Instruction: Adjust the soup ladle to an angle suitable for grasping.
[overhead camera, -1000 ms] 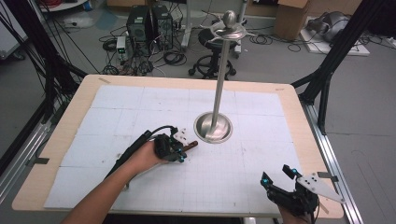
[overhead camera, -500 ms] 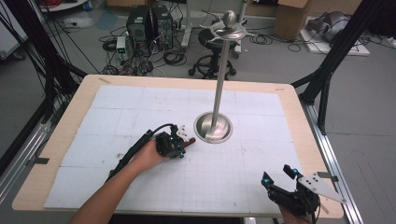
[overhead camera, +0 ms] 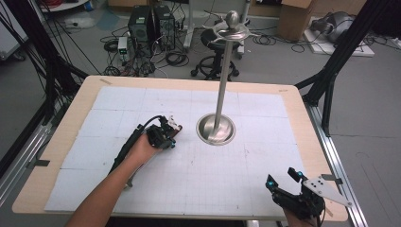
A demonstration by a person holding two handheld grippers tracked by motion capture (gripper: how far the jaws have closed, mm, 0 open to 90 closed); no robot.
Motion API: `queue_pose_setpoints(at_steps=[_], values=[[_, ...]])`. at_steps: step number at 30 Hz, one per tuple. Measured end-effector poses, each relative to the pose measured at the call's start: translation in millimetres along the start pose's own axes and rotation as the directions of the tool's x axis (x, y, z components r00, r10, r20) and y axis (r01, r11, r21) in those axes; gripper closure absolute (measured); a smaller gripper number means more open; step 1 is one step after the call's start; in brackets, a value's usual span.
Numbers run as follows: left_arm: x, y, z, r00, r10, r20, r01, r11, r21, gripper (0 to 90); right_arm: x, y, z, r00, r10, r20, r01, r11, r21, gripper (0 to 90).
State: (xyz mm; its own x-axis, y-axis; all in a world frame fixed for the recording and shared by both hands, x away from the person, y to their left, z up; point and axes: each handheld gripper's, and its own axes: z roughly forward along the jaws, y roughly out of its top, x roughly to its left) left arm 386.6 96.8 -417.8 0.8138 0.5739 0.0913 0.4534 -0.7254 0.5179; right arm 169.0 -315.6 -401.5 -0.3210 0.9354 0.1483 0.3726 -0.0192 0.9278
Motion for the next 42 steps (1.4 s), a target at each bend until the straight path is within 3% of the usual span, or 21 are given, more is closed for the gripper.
queue_pose_setpoints(at_steps=[3,8,9,12,14,17,18,19,20,21,23,27,28,29,31,33,35,39,40,41,42], values=[[6.7,-7.7,-2.0,0.9991,-0.036,-0.021,0.036,0.9993,-0.006,87.1,-0.2,-0.1,-0.3,1.0,-0.003,0.002,0.003,1.0,-0.001,17.8],[17.7,-19.4,-13.1,0.9948,-0.1,0.016,0.101,0.9922,-0.072,83.4,-0.5,-0.2,-0.9,1.0,-0.007,0.004,0.007,1.0,-0.005,17.8],[19.7,-20.8,-18.1,0.9934,-0.111,0.03,0.114,0.988,-0.105,81.5,0.0,-0.2,-1.3,1.0,-0.003,0.004,0.003,1.0,-0.002,17.9],[25.4,-28.9,-38.1,0.9835,-0.167,0.071,0.178,0.9599,-0.217,76.8,0.3,-0.2,-1.3,1.0,0.0,0.003,0.0,1.0,-0.001,17.8],[29.7,-38.5,-52.0,0.9719,-0.216,0.093,0.234,0.9276,-0.291,66.3,0.3,-0.4,-1.0,1.0,-0.001,0.002,0.001,1.0,0.002,17.9],[35.8,-56.1,-72.7,0.96,-0.256,0.113,0.28,0.8864,-0.369,52.9,0.8,-0.4,0.1,1.0,-0.004,0.0,0.004,1.0,0.003,17.9],[36.2,-62.3,-79.9,0.9555,-0.271,0.117,0.295,0.8655,-0.405,47.7,1.2,-0.2,0.5,1.0,-0.005,0.001,0.005,1.0,0.004,17.8],[36.2,-62.3,-79.9,0.9555,-0.271,0.117,0.295,0.8655,-0.405,43.8,1.2,-0.2,0.5,1.0,-0.005,0.001,0.005,1.0,0.004,17.8],[35.0,-75.7,-95.2,0.9454,-0.292,0.145,0.325,0.8081,-0.491,42.1,1.7,0.0,1.7,0.9999,-0.012,-0.002,0.012,1.0,0.008,17.8],[33.1,-83.2,-103.0,0.9445,-0.295,0.146,0.326,0.78,-0.534,40.3,2.1,0.1,2.3,1.0,-0.009,-0.001,0.009,1.0,0.016,17.8],[27.5,-97.6,-115.6,0.9483,-0.294,0.119,0.305,0.7402,-0.599,37.3,1.4,1.0,4.9,1.0,-0.008,-0.002,0.008,1.0,0.022,17.8],[18.6,-122.9,-129.6,0.945,-0.304,0.12,0.308,0.7023,-0.642,26.5,-2.0,3.5,15.0,0.9996,-0.026,-0.009,0.027,0.999,0.041,17.8],[16.4,-128.3,-131.5,0.9435,-0.308,0.121,0.311,0.6957,-0.648,24.6,-2.3,3.9,17.8,0.9998,-0.013,-0.017,0.014,0.999,0.047,18.0],[16.4,-128.3,-131.5,0.9435,-0.308,0.121,0.311,0.6957,-0.648,24.1,-2.4,4.3,20.5,0.9996,-0.01,-0.028,0.011,0.998,0.055,19.9],[10.0,-142.7,-135.0,0.9455,-0.303,0.119,0.303,0.6858,-0.662,22.0,-1.4,4.7,24.8,0.9985,-0.031,-0.045,0.034,0.997,0.063,24.1],[6.6,-150.5,-135.1,0.945,-0.303,0.123,0.306,0.6847,-0.662,22.4,1.6,4.6,27.9,0.9974,-0.044,-0.057,0.048,0.996,0.072,23.9],[5.7,-153.7,-134.9,0.9463,-0.298,0.126,0.304,0.6877,-0.659,24.0,4.3,4.7,29.1,0.9962,-0.059,-0.064,0.063,0.995,0.073,23.9],[-0.4,-163.3,-136.5,0.9486,-0.293,0.121,0.3,0.707,-0.641,24.5,7.1,5.6,29.5,0.995,-0.066,-0.075,0.07,0.996,0.058,21.4],[-0.4,-163.3,-136.5,0.9486,-0.293,0.121,0.3,0.707,-0.641,24.5,7.4,5.7,29.3,0.995,-0.068,-0.074,0.072,0.996,0.053,20.7],[-1.8,-164.9,-137.7,0.9523,-0.284,0.11,0.288,0.7189,-0.633,24.5,8.1,5.7,28.7,0.9952,-0.063,-0.074,0.067,0.997,0.05,20.6],[-2.7,-165.2,-138.3,0.9529,-0.284,0.105,0.285,0.721,-0.632,24.5,8.0,5.5,28.4,0.9948,-0.067,-0.076,0.071,0.997,0.042,20.3]])
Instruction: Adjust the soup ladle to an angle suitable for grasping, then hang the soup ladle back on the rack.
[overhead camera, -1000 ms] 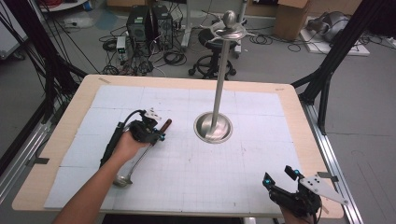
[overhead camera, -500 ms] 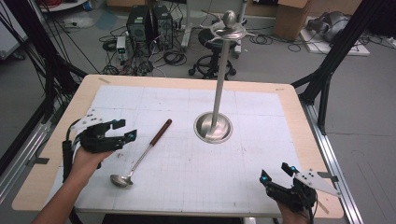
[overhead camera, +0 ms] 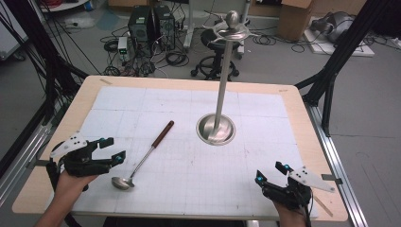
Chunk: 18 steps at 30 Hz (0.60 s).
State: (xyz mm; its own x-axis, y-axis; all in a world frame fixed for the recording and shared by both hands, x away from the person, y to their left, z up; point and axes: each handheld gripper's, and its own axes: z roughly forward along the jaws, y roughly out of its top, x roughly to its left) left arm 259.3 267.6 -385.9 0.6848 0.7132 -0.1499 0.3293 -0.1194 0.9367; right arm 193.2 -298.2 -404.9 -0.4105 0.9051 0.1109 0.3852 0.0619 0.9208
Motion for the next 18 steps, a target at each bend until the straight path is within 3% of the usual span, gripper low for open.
queue_pose_setpoints(at_steps=[8,12,18], values=[[-1.0,1.6,-4.1,0.9999,-0.006,-0.011,0.006,0.9998,-0.018,24.5,1.5,-1.3,0.1,0.9999,0.005,-0.014,-0.005,1.0,0.003,20.1],[0.2,5.2,-3.5,0.9994,-0.034,-0.001,0.034,0.9993,-0.017,24.4,2.3,-2.1,-2.5,0.9996,0.016,-0.021,-0.016,1.0,-0.004,20.2],[-3.0,17.9,0.3,0.9999,-0.013,0.007,0.013,0.9998,0.014,23.9,1.7,-1.8,-5.8,0.9995,0.027,-0.017,-0.027,1.0,-0.015,20.3]])
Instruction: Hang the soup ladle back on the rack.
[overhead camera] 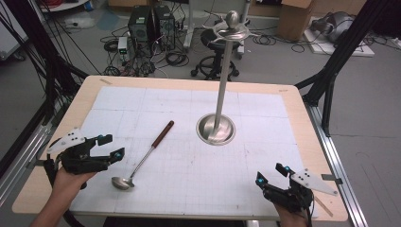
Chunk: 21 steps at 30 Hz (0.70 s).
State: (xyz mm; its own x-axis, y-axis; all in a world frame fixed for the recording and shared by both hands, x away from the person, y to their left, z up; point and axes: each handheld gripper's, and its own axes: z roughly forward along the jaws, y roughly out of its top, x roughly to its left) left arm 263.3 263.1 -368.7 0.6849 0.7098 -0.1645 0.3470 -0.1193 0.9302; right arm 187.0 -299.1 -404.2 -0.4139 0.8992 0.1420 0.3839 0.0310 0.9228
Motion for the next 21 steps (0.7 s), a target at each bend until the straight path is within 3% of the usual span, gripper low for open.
queue_pose_setpoints(at_steps=[5,6,7,9,13,16,17,18,20,21], values=[[-2.3,6.2,10.5,0.9999,-0.011,0.004,0.011,0.9938,0.11,22.9,1.9,0.2,1.7,1.0,-0.007,0.001,0.007,1.0,0.002,20.3],[-2.3,6.2,10.5,0.9999,-0.011,0.004,0.011,0.9938,0.11,22.9,2.2,0.2,2.1,1.0,-0.001,0.0,0.001,1.0,0.006,20.3],[-1.8,7.4,15.7,0.9996,-0.027,-0.011,0.028,0.9884,0.15,22.8,1.9,0.3,2.6,1.0,-0.003,0.0,0.003,1.0,0.007,20.3],[-1.7,8.7,20.5,0.9997,-0.017,-0.019,0.02,0.9815,0.19,23.0,2.1,0.7,3.4,1.0,-0.006,-0.002,0.006,1.0,0.005,20.3],[-2.1,10.0,28.1,0.9999,-0.011,-0.003,0.011,0.9741,0.226,30.7,3.6,1.2,1.5,0.9997,-0.024,-0.007,0.025,1.0,0.007,20.3],[-2.6,9.5,41.6,1.0,0.004,0.006,-0.006,0.9525,0.305,34.9,3.5,0.9,-2.1,0.9997,-0.024,-0.004,0.024,1.0,0.002,20.4],[-2.6,9.5,41.6,1.0,0.004,0.006,-0.006,0.9525,0.305,35.2,2.8,0.9,-2.6,0.9998,-0.022,-0.002,0.022,1.0,0.001,20.4],[-2.7,8.9,49.0,0.9999,0.008,0.01,-0.011,0.938,0.346,35.3,1.8,0.8,-2.4,0.9998,-0.019,0.001,0.019,1.0,0.0,20.4],[-3.1,8.1,56.4,0.9998,0.014,0.016,-0.019,0.9188,0.394,37.7,0.2,0.7,-1.6,0.9999,-0.014,0.007,0.014,1.0,0.004,20.4],[-3.1,8.1,56.4,0.9998,0.014,0.016,-0.019,0.9188,0.394,39.3,0.2,0.7,-1.6,0.9999,-0.014,0.007,0.014,1.0,0.004,20.4]])
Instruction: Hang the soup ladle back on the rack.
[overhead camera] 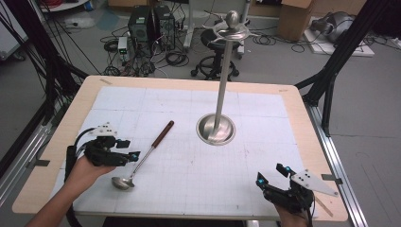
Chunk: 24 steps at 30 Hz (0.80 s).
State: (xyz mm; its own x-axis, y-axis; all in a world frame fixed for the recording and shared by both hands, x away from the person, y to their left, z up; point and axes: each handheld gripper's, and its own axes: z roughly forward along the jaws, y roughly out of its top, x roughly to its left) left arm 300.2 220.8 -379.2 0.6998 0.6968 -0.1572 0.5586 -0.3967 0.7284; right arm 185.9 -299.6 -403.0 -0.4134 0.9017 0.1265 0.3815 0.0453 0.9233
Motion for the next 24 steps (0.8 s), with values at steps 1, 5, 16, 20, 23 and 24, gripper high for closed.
queue_pose_setpoints(at_steps=[1,5,16,20,23,24], values=[[-0.5,1.0,3.5,1.0,0.004,-0.001,-0.004,0.9995,0.033,39.3,-0.2,0.0,0.5,1.0,-0.001,0.001,0.001,1.0,-0.001,20.4],[-7.0,3.6,21.9,0.9999,0.015,-0.005,-0.014,0.9898,0.142,44.8,0.9,-0.1,0.2,0.9999,-0.008,0.007,0.008,1.0,0.002,20.4],[-8.6,6.0,41.1,0.9996,-0.018,-0.024,0.023,0.9692,0.245,56.0,-1.7,-0.5,-2.6,0.9998,0.003,0.019,-0.003,1.0,-0.007,20.4],[-10.3,4.3,49.5,0.9984,-0.01,-0.056,0.027,0.9531,0.302,58.2,-1.5,-0.2,-3.3,0.9998,0.004,0.021,-0.004,1.0,-0.012,20.4],[-9.7,4.0,51.4,0.9976,-0.015,-0.068,0.035,0.9498,0.311,59.8,-2.0,-0.3,-3.9,0.9998,0.003,0.02,-0.003,1.0,-0.013,20.4],[-9.7,4.0,51.4,0.9976,-0.015,-0.068,0.035,0.9498,0.311,60.5,-2.2,-0.3,-4.3,0.9997,0.005,0.023,-0.005,1.0,-0.012,20.4]])
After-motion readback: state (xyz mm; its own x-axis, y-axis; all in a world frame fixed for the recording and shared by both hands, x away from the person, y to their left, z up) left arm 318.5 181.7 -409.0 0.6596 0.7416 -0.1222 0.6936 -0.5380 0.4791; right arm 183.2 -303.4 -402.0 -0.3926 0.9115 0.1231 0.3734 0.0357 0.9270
